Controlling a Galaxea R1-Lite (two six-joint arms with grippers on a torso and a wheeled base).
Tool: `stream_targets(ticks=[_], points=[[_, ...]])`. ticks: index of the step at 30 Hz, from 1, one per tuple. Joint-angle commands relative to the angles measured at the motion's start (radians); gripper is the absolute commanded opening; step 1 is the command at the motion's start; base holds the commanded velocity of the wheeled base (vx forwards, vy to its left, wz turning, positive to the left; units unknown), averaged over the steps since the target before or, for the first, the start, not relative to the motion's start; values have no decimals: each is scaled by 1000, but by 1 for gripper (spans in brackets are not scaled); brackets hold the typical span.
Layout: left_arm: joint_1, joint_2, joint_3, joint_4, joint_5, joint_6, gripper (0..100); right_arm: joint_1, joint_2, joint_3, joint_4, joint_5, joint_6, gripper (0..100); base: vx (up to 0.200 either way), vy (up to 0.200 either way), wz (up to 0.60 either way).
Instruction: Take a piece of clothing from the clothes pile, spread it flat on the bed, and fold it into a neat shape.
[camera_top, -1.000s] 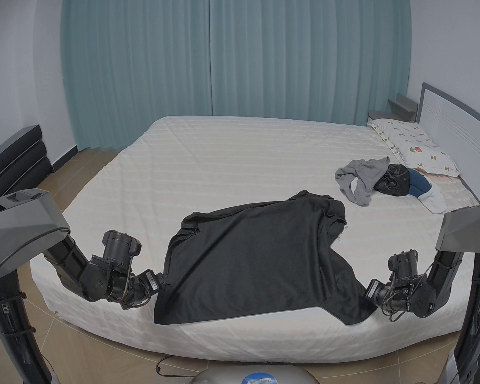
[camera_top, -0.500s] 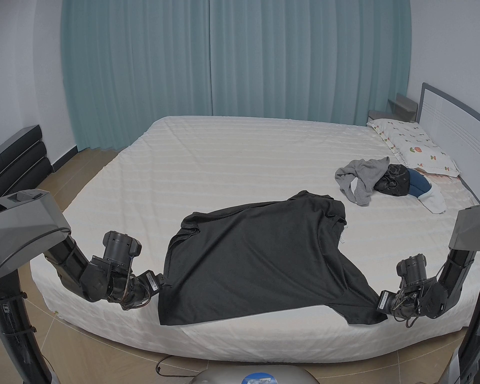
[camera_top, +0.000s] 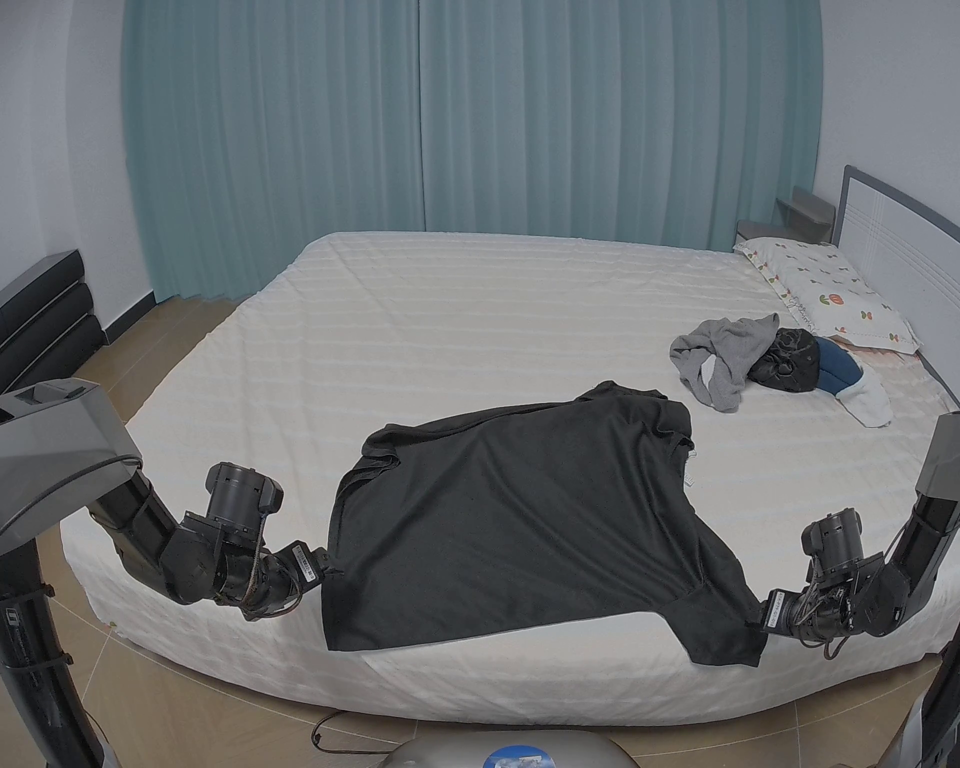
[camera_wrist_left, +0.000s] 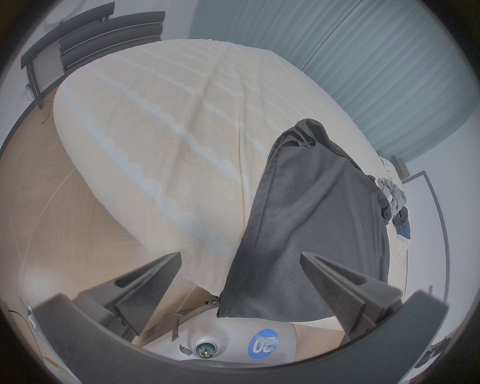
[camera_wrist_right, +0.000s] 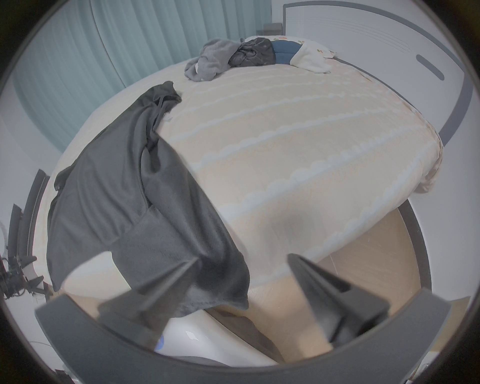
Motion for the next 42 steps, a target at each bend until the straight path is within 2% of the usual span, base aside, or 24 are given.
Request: stream_targets(ticks=[1, 6, 13, 17, 25, 33, 38, 42], points=[[0, -3, -2, -1, -1, -1, 100, -7, -12, -22, -2, 2, 17, 100, 0, 0, 0], [0, -4, -2, -38, 0, -7, 100, 13, -11, -82, -5, 15, 143, 100, 0, 0, 0], [0, 3, -5, -56, 12, -28, 100, 21, -34, -99, -23, 53, 175, 100, 0, 0, 0], [0, -4, -3, -56, 5, -36, 100, 22, -46, -102, -60, 73, 226, 100, 200, 0, 0], [-10, -4, 3, -58, 0, -33, 100, 24, -43, -100, -88, 76, 231, 100, 200, 0, 0], [-11, -4, -8, -59, -1, -36, 100, 28, -38, -100, -89, 78, 232, 100, 0, 0, 0], [-11, 3, -38, -76, 0, -40, 100, 32, -35, -102, -89, 101, 234, 100, 0, 0, 0], [-11, 60, -170, -68, 2, -40, 100, 41, -37, -104, -97, 122, 247, 100, 0, 0, 0]])
